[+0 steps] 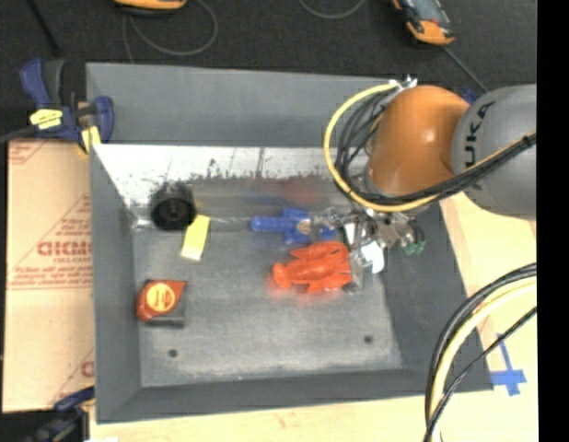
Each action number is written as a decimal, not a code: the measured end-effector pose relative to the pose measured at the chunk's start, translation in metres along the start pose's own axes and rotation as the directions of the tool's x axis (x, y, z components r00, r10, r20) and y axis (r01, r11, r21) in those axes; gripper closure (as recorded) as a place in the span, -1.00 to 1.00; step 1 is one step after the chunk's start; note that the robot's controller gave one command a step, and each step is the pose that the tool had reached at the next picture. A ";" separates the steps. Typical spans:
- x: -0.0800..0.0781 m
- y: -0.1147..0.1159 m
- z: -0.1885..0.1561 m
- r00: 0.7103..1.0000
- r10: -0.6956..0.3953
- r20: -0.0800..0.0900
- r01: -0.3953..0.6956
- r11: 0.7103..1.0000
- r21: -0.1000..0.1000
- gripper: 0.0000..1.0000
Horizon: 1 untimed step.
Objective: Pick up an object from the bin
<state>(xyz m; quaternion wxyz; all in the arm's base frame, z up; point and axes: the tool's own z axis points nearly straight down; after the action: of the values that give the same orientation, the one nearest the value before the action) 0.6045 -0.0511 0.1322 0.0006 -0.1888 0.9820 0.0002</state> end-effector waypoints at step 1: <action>0.008 0.008 0.020 0.999 -0.042 0.006 0.042 0.999 0.003 -1.00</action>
Offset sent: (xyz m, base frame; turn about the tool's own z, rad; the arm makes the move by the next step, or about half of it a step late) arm -0.0041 0.0171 -0.0622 0.0465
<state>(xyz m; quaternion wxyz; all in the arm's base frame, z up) 0.5943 -0.0466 0.1126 0.0039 -0.2093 0.9778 -0.0007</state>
